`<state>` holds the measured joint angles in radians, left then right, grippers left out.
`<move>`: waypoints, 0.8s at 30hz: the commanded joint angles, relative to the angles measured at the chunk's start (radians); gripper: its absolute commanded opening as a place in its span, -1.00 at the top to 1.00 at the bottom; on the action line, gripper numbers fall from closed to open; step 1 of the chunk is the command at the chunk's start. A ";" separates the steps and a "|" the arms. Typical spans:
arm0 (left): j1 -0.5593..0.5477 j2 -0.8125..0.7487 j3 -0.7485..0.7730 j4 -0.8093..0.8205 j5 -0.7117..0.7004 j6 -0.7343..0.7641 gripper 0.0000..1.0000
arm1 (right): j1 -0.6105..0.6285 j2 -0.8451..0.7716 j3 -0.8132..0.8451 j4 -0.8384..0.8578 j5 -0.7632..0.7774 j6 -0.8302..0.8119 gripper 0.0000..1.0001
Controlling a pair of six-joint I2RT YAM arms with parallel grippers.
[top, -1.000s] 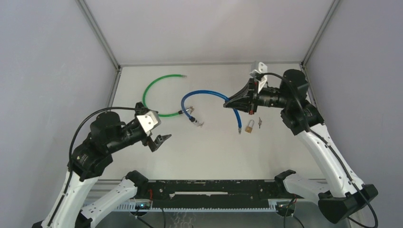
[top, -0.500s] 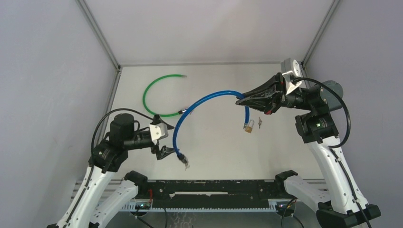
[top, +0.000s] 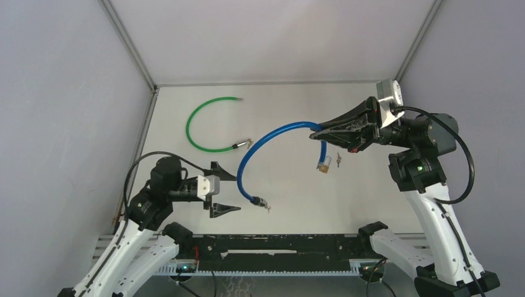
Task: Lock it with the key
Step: Pick up the lock from the center of the board.
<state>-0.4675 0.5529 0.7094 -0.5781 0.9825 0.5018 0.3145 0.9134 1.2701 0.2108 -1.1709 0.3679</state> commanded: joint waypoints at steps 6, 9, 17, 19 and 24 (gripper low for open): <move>-0.160 -0.008 -0.115 0.429 -0.397 -0.385 -0.74 | 0.103 -0.033 0.051 -0.072 0.256 -0.093 1.00; -0.140 -0.021 -0.133 0.466 -0.395 -0.397 -0.69 | 0.116 -0.023 0.051 -0.083 0.255 -0.102 1.00; -0.107 -0.068 -0.152 0.410 -0.237 -0.368 -0.21 | 0.118 0.016 0.051 -0.056 0.252 -0.078 1.00; -0.108 -0.070 -0.154 0.404 -0.228 -0.382 -0.23 | 0.119 0.023 0.051 -0.050 0.248 -0.075 1.00; -0.105 -0.070 -0.153 0.394 -0.237 -0.400 -0.35 | 0.118 0.022 0.051 -0.056 0.255 -0.080 1.00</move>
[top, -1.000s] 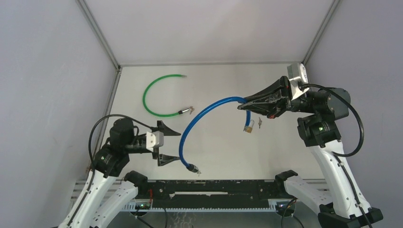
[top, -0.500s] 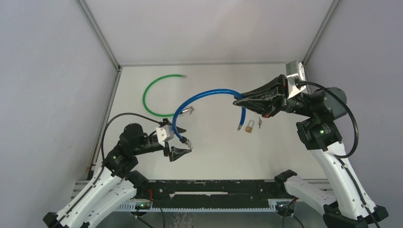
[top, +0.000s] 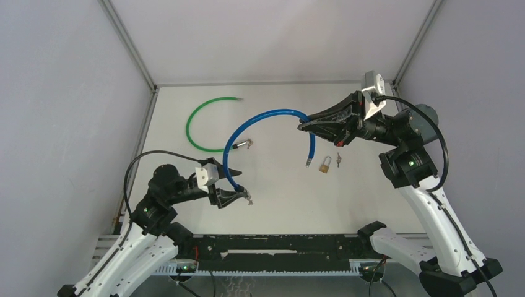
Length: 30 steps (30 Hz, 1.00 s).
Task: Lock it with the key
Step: Pick up the lock from the center of the board, then lock the lock.
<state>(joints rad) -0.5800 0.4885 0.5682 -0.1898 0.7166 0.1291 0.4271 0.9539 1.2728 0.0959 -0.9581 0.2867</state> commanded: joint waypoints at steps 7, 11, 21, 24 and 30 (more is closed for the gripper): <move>0.013 -0.012 -0.064 0.054 0.063 -0.097 -0.05 | 0.006 -0.025 0.049 0.044 0.044 -0.001 1.00; 0.012 -0.011 -0.070 0.114 0.055 -0.170 0.22 | 0.007 -0.021 0.049 0.031 0.046 -0.004 1.00; 0.024 -0.015 -0.053 0.082 0.005 -0.183 0.27 | 0.007 -0.020 0.049 -0.006 0.055 -0.025 1.00; 0.028 -0.017 -0.047 0.079 0.005 -0.188 0.70 | 0.007 -0.022 0.048 -0.007 0.055 -0.025 1.00; 0.031 -0.028 -0.025 0.121 0.003 -0.282 0.87 | 0.008 -0.040 0.048 -0.047 0.098 -0.046 1.00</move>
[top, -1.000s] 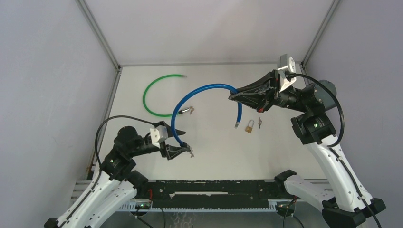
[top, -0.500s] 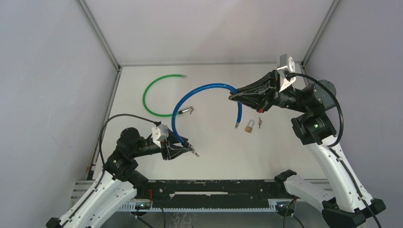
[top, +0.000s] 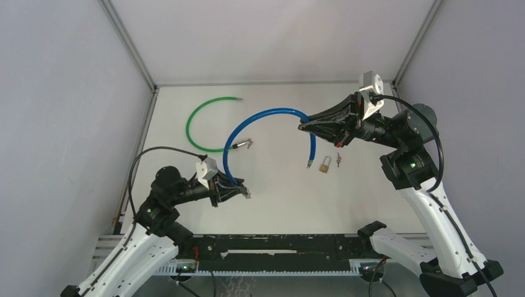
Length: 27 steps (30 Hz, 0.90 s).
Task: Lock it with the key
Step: Lock the lock.
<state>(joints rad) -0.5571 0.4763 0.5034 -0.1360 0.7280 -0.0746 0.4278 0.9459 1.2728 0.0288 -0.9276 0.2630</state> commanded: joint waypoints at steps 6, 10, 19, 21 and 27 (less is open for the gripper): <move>0.013 -0.021 0.046 0.075 0.033 -0.071 0.22 | 0.021 -0.043 0.048 -0.011 0.113 -0.047 1.00; 0.021 -0.015 0.044 0.004 0.040 0.003 0.20 | 0.020 -0.051 0.048 -0.002 0.117 -0.047 1.00; 0.021 -0.021 -0.028 0.160 -0.031 -0.132 -0.03 | 0.028 -0.064 0.049 0.027 0.157 -0.006 1.00; 0.020 -0.027 -0.044 0.210 -0.027 -0.161 -0.04 | 0.028 -0.065 0.048 0.023 0.157 -0.008 1.00; 0.020 -0.020 -0.070 0.255 -0.043 -0.200 0.00 | 0.030 -0.062 0.048 0.015 0.150 -0.007 1.00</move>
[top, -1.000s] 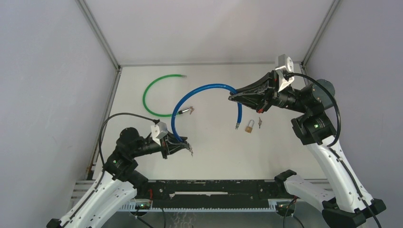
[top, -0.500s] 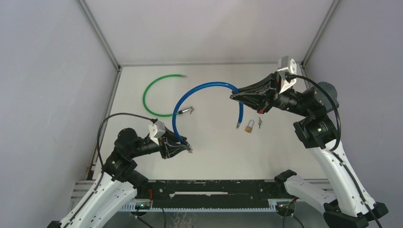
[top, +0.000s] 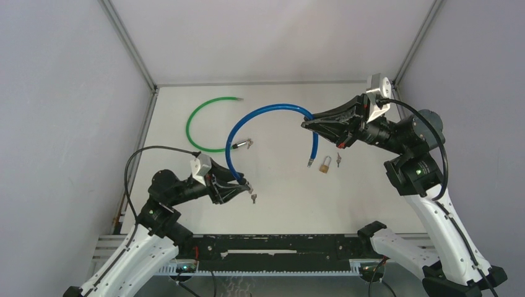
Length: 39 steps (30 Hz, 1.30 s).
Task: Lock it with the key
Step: Lock the lock.
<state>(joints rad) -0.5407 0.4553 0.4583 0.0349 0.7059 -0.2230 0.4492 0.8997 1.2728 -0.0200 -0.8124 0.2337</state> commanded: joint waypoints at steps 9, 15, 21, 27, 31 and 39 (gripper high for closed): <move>0.004 0.018 -0.017 0.049 0.053 0.002 0.04 | 0.010 -0.016 0.048 0.069 0.038 0.023 1.00; 0.003 0.031 -0.025 0.049 0.045 0.011 0.09 | 0.011 -0.016 0.048 0.075 0.036 0.024 1.00; 0.003 0.026 -0.012 0.047 0.041 0.006 0.98 | 0.012 -0.020 0.048 0.062 0.038 0.022 1.00; 0.003 0.020 0.056 0.224 0.037 -0.123 1.00 | 0.135 -0.027 0.018 0.144 0.222 0.103 1.00; 0.002 0.080 0.137 0.498 0.006 -0.287 1.00 | 0.369 -0.048 -0.076 0.366 0.498 0.022 1.00; -0.048 0.082 0.160 0.582 -0.088 -0.478 1.00 | 0.564 0.092 -0.148 0.720 0.621 -0.059 1.00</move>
<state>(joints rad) -0.5709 0.5491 0.5724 0.4999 0.6792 -0.5690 0.9699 0.9268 1.1263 0.4297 -0.3103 0.2081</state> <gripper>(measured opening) 0.181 0.046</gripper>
